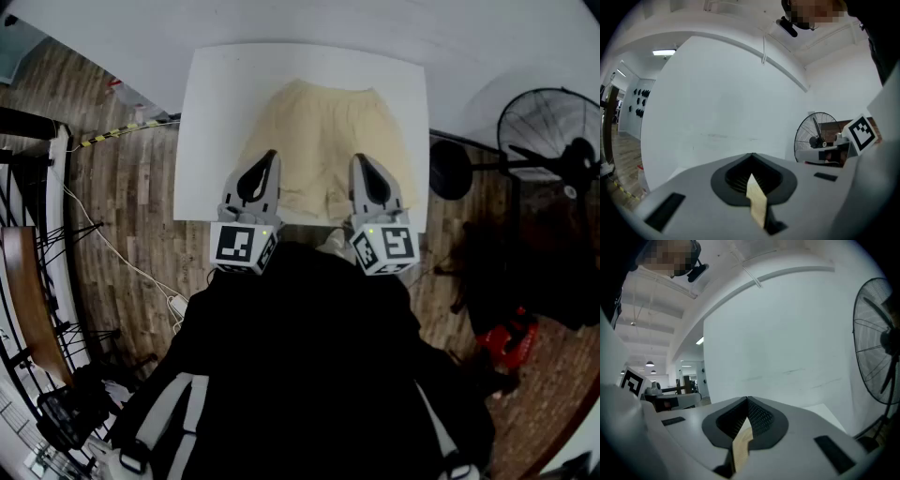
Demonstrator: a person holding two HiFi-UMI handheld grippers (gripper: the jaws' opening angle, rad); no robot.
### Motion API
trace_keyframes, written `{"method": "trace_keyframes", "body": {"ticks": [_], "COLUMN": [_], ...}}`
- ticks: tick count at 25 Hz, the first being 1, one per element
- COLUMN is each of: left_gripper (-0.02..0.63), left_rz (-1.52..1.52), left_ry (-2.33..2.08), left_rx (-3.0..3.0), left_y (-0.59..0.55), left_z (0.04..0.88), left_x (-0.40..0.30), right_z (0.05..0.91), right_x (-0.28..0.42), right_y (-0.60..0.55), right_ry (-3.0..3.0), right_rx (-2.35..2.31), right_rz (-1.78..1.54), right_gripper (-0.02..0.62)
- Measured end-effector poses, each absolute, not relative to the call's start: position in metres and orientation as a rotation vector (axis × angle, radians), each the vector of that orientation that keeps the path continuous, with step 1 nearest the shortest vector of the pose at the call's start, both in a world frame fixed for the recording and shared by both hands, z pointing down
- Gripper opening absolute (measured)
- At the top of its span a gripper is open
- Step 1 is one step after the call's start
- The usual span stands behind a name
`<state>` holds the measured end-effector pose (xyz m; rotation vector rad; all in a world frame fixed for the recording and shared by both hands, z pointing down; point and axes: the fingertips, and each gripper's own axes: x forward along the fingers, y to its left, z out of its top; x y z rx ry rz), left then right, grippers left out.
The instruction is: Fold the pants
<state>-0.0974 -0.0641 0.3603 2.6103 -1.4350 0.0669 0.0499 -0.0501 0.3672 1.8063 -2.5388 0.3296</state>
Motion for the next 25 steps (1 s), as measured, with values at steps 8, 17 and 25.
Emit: {"method": "trace_keyframes", "body": {"ticks": [8,17,25], "left_gripper": [0.003,0.003,0.003], "left_rz": [0.063,0.072,0.121], "left_ry": [-1.424,-1.422,-1.439], "left_rx": [2.603,2.549,2.428], "left_y": [-0.064,-0.063,-0.063], "left_z": [0.362,0.379,0.407], "left_x": [-0.099,-0.116,-0.142], "right_z": [0.369,0.378,0.39], "right_x": [0.046,0.034,0.015], "right_y": [-0.052,-0.049,-0.047], "right_ry": [-2.539,-2.542,-2.542], "right_rx": [1.793,1.746,1.679], "right_rz": [0.327,0.366,0.389], "right_gripper": [0.005,0.005,0.005]}}
